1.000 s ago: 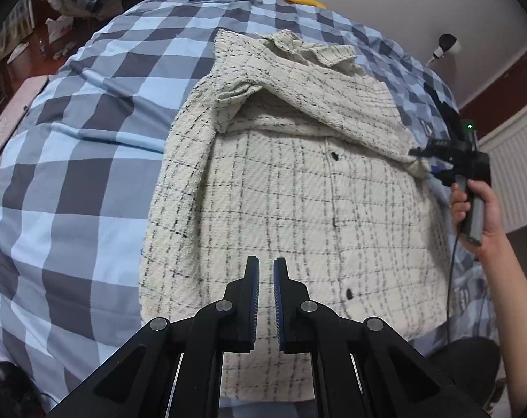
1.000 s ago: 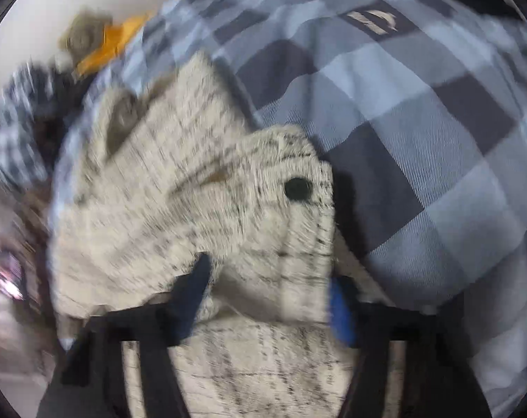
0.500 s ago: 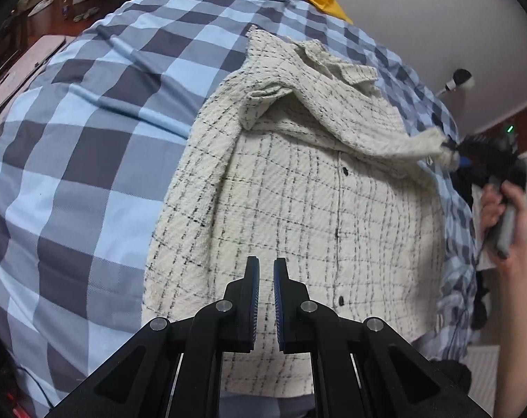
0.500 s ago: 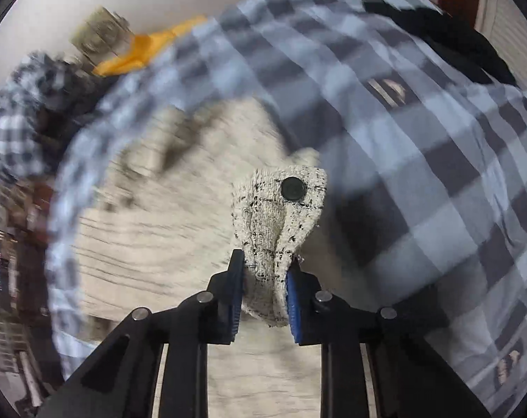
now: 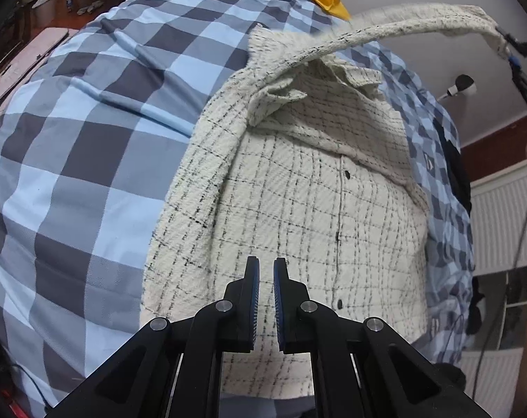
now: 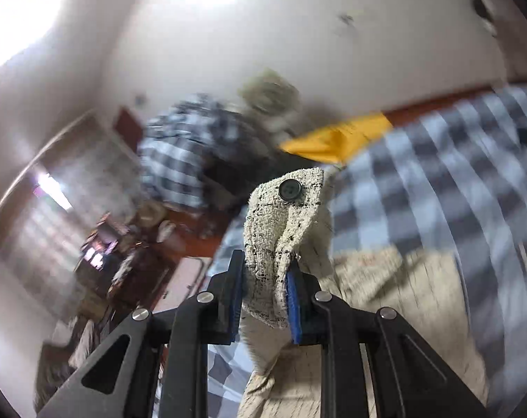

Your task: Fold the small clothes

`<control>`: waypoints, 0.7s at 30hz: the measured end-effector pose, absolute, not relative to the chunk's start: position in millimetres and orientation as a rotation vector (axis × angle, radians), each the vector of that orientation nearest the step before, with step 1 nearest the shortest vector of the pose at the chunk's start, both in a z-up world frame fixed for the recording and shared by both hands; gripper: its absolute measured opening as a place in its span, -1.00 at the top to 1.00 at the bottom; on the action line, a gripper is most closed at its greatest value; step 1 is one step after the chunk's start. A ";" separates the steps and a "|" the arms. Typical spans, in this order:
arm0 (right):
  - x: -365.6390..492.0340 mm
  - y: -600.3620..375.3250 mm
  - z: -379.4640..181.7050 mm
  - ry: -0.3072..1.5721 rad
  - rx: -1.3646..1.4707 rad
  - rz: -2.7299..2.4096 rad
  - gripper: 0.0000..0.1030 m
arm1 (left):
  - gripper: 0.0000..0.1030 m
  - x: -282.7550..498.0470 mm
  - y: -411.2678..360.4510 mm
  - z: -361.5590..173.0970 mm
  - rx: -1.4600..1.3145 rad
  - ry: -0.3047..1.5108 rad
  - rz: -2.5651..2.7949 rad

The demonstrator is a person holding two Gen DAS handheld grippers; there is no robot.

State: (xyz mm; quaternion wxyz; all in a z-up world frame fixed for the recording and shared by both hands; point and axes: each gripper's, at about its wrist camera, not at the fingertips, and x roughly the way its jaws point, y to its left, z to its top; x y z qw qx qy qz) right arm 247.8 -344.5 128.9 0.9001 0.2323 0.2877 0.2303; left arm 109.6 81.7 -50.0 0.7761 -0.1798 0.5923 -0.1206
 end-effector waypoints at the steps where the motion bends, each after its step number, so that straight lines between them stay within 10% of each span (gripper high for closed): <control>1: 248.4 -348.5 121.0 0.598 0.469 0.473 0.66 | 0.87 110.4 78.8 -50.8 -0.377 1.287 -0.263; 10: 257.5 -456.0 -172.2 1.288 0.399 -0.193 0.27 | 0.87 114.8 63.3 -62.0 -0.305 1.319 -0.253; 18: 164.4 -446.9 -110.6 1.157 0.409 -0.318 0.04 | 0.87 124.1 74.6 -76.5 -0.213 1.297 -0.165; 21: 94.5 -425.1 -88.4 1.114 0.592 -0.198 -0.55 | 0.87 132.7 75.5 -82.9 -0.127 1.259 -0.134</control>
